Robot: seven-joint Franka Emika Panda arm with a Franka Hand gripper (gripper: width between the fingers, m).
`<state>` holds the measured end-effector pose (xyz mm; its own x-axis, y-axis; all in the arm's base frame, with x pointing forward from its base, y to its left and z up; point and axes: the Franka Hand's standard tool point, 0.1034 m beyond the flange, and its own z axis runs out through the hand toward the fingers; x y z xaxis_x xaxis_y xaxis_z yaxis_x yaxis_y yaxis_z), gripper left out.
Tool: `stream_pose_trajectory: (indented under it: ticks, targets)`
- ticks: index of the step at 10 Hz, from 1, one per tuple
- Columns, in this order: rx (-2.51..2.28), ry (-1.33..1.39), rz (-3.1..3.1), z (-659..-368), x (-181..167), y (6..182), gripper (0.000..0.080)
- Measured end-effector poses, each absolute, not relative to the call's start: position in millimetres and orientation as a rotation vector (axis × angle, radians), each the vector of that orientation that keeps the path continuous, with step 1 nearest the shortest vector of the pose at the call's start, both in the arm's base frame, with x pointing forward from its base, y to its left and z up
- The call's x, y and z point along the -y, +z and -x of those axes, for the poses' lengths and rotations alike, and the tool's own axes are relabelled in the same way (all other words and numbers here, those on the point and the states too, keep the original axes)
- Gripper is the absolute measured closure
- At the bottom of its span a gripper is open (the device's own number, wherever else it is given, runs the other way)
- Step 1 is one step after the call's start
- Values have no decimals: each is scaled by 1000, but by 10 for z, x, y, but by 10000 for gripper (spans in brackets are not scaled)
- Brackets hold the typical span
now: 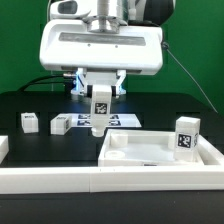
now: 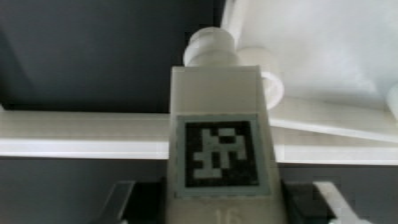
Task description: Assemble square table
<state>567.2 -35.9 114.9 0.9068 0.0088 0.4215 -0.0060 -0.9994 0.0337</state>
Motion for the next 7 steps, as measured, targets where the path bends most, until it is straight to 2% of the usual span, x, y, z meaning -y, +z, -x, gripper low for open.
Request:
stream_pose_trajectory:
  ticks: [4, 7]
  targets:
    - [86, 638, -3091, -5921, 307, 1221, 509]
    - [73, 633, -3094, -5920, 242, 1201, 509]
